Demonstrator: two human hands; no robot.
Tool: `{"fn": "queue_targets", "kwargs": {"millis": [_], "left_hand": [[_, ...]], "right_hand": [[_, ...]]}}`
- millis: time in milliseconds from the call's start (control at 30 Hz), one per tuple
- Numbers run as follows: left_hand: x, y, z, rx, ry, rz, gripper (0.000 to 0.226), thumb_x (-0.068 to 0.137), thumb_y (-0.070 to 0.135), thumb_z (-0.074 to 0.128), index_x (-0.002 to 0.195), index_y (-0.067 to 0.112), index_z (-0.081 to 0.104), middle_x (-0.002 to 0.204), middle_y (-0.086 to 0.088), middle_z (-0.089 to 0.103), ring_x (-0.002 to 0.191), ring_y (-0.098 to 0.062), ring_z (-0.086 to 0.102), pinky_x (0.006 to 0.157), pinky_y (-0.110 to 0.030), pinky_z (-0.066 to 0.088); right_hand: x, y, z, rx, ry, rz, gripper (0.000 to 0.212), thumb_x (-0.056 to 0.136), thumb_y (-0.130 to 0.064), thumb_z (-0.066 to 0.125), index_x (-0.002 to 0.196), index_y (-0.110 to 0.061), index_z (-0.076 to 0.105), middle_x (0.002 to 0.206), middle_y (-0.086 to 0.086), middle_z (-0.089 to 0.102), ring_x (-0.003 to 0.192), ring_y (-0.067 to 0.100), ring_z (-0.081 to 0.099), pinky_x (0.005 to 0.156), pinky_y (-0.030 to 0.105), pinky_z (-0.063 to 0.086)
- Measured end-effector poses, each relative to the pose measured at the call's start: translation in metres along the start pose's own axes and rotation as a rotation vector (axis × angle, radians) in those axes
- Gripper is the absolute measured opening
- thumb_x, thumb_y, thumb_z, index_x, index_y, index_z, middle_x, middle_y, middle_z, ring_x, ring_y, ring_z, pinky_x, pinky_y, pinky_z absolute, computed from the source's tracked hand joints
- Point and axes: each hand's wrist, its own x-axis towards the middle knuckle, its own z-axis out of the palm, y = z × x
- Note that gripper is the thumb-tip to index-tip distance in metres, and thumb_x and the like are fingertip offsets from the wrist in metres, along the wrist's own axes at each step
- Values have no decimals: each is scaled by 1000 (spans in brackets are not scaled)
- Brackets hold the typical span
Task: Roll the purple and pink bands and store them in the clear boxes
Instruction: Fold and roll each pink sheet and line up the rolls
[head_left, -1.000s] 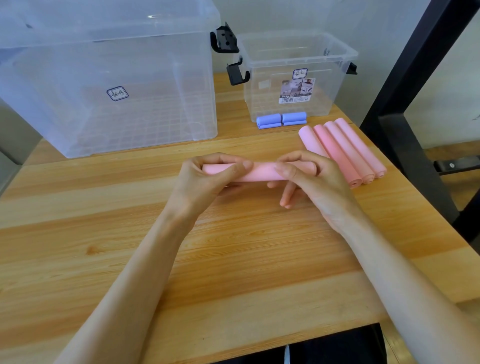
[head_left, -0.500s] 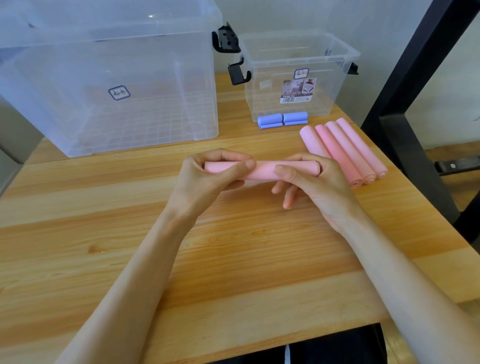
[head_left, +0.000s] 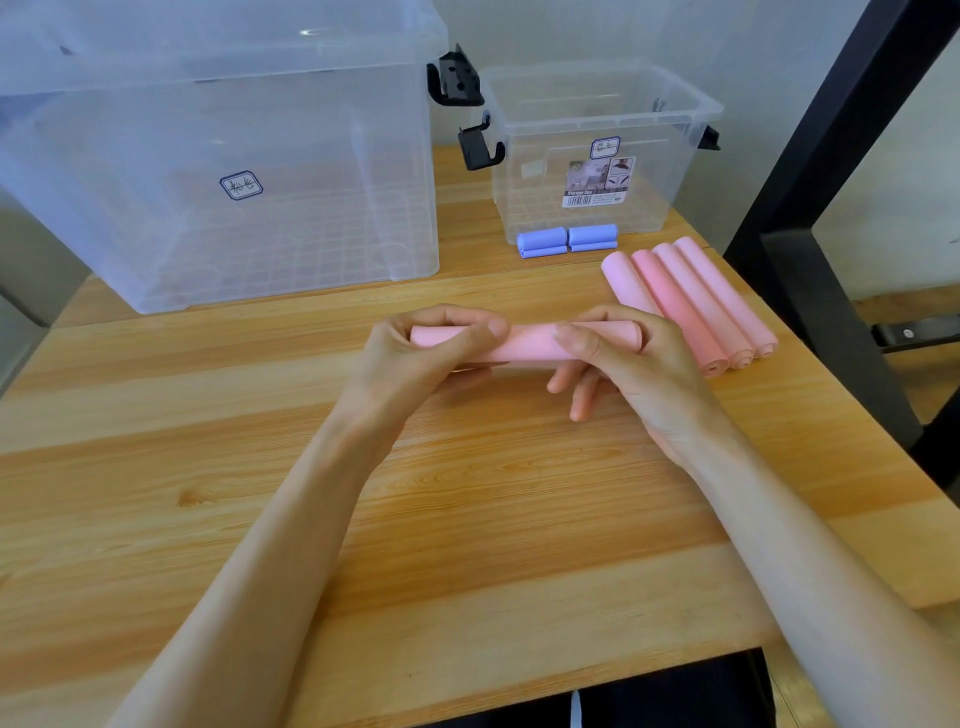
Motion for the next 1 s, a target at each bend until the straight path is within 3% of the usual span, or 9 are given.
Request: {"fn": "queue_targets", "kwargs": {"millis": [200,333,467,700,900,1000], "left_hand": [[1,-1,1,62,31,42,23,69,28,79,87,14,77,90,-2,77,85,-13,73,76,-26,60],[1,-1,-1,0,27,-60,30,68,34,77,87,11,76,92,-6,77,89,-17,74,68,-23,59],[1,-1,-2,14,5,-74,28,76,29,77,95,8,75,98,-7,77,94,-18,74,72,-23,59],[2,0,-2,101,3,86,21,72,24,79,89,11,77,99,-4,76,90,-13,72,77,-25,59],[3,-1,-4,-23,27,-90,47,69,35,76,99,-1,74,96,-8,77,90,-19,74,67,-21,58],[3,-2,-5,-30,6,-96,50,70,36,76,103,-3,72,99,-8,76,93,-20,74,70,-22,59]], "right_hand": [[0,0,0,-22,3,0,29,84,-35,69,96,-8,70,73,13,73,50,26,63,49,30,52],[-1,1,1,-90,-1,-61,30,79,-19,78,105,-9,69,67,7,71,50,23,65,49,31,55],[0,3,1,-98,-11,-81,26,78,-9,80,102,-6,70,69,7,71,50,22,65,48,33,56],[0,2,-1,-33,-11,-19,24,82,-26,73,97,-8,72,76,14,74,47,23,62,49,30,53],[-2,1,0,-67,-52,-81,37,75,-17,79,110,-11,67,80,10,76,49,25,64,54,34,55],[-2,2,0,-87,-54,-100,29,80,-13,78,107,-9,67,80,10,76,50,26,64,52,36,54]]}}
